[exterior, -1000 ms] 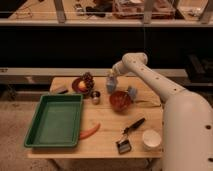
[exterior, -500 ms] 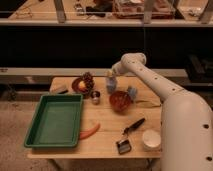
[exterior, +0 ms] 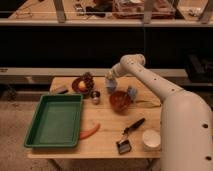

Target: Place towel in plastic cup

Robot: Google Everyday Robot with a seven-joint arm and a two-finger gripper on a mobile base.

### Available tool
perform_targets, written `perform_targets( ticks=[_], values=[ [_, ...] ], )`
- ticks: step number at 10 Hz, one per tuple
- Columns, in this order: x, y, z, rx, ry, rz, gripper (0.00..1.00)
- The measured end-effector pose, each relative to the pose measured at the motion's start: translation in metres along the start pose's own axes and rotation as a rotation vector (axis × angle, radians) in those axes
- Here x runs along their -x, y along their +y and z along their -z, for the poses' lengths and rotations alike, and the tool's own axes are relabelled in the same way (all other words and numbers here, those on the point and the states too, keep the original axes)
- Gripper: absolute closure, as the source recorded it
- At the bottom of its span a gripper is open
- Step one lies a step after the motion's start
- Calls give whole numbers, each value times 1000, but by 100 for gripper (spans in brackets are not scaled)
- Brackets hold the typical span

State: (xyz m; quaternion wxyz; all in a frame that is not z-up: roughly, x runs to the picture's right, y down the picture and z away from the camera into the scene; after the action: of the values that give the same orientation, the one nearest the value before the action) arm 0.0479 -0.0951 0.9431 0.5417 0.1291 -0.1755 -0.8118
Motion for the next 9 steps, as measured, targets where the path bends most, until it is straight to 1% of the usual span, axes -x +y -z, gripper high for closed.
perform_targets(
  ticks=[1, 4, 5, 7, 8, 9],
  values=[
    [1, 1, -1, 3, -6, -3, 90],
    [4, 1, -6, 7, -22, -8, 57],
    [5, 1, -7, 9, -24, -9, 48],
    [5, 1, -8, 11, -29, -9, 27],
    [6, 1, -8, 12, -30, -9, 22],
    [6, 1, -7, 16, -27, -10, 20]
  ],
)
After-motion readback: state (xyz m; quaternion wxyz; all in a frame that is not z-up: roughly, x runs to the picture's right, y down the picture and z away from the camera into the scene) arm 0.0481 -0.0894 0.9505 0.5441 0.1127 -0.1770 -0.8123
